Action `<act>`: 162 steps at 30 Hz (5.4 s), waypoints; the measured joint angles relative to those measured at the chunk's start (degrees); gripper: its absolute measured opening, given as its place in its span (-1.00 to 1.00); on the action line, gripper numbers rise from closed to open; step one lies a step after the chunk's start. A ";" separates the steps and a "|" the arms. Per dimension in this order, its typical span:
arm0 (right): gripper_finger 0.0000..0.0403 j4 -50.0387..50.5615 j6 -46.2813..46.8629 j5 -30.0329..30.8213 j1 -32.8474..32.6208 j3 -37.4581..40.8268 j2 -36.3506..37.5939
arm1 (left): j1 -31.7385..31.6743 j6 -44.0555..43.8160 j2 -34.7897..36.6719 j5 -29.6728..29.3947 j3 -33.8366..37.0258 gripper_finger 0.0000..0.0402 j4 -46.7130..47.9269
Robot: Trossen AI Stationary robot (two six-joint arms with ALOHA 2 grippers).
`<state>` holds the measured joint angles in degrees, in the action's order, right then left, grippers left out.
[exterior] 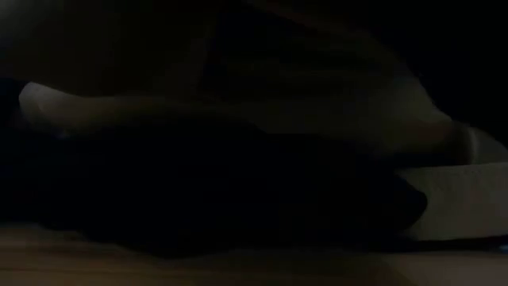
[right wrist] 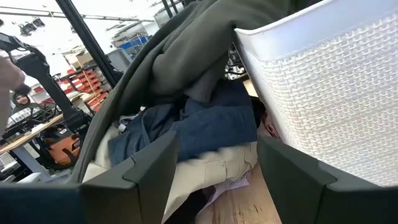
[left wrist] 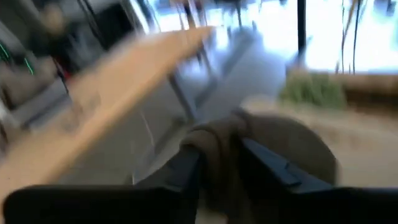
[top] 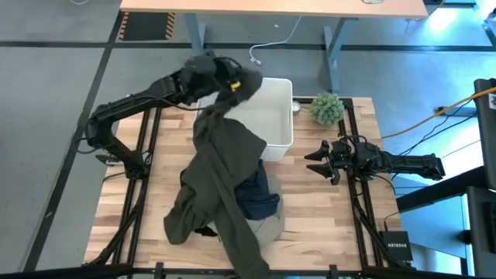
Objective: Sort clothes
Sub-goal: Put the green jacket into the white bin
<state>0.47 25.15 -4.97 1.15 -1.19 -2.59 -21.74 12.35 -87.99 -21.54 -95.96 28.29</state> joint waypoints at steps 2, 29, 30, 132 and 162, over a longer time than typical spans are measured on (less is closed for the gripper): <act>0.18 0.00 0.00 0.00 0.00 0.00 0.00 | 0.23 -2.00 -0.28 -0.11 0.00 -0.38 7.01; 0.18 0.00 0.00 0.00 0.00 0.00 0.00 | 32.34 -22.30 25.00 -10.91 18.50 -0.21 24.32; 0.18 0.00 0.00 0.00 0.00 0.00 -0.01 | 33.82 -23.73 25.77 -10.94 20.72 -0.21 23.19; 0.18 -0.01 0.00 0.00 -0.02 0.00 -0.01 | 45.23 -19.62 6.84 -30.60 32.59 -0.21 -2.41; 0.18 -0.02 0.00 0.00 -0.02 0.00 -0.01 | 51.87 -42.12 20.33 -8.45 29.15 0.13 25.79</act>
<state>0.45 25.15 -4.97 1.13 -1.19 -2.60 30.12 -29.77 -67.66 -30.00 -66.81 54.08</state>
